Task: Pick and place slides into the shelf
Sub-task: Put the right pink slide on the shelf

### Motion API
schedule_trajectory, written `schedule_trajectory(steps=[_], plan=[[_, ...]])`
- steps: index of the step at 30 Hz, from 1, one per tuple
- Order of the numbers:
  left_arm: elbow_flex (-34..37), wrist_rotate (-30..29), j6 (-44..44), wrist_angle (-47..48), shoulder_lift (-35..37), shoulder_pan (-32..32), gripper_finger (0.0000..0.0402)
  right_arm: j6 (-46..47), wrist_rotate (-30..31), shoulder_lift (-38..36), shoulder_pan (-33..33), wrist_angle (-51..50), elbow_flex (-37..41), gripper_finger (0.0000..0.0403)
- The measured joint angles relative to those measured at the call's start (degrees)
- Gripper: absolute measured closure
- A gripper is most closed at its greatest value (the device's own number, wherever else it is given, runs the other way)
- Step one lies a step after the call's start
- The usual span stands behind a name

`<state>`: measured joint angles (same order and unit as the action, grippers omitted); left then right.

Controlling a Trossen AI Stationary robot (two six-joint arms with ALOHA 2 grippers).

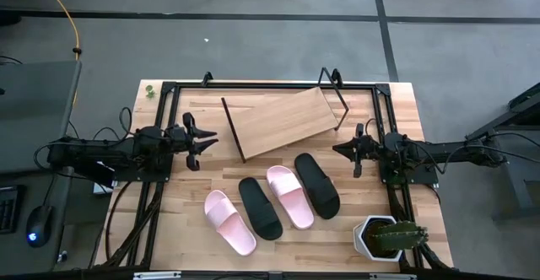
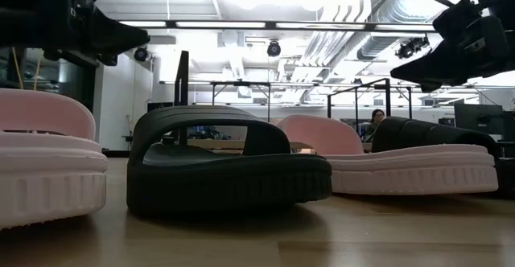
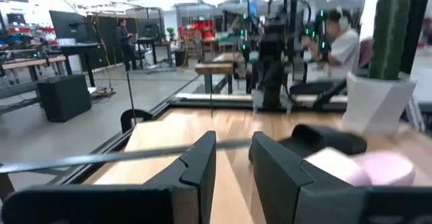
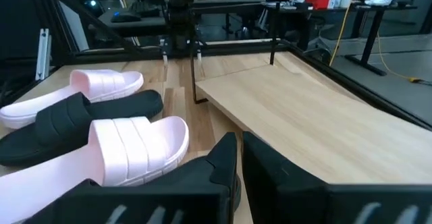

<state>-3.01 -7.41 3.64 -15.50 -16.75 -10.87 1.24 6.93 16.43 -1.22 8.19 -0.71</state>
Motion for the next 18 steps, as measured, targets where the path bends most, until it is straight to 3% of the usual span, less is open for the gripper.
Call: schedule_trajectory(steps=[7,13,18], plan=[[-3.34,-2.13,-3.48,2.26,0.0,0.0,0.0318,-0.13,0.82,0.0,-0.02,-0.37,-5.02,0.0389],[-15.75,-2.72,-3.92,17.73,-2.73,0.0,0.0318,-1.11,3.37,0.02,-0.02,-3.36,-9.84,0.0389],[-26.69,-2.77,-2.11,21.98,-8.65,0.0,0.0318,-2.6,8.02,0.19,-0.02,-10.1,-17.53,0.0389]])
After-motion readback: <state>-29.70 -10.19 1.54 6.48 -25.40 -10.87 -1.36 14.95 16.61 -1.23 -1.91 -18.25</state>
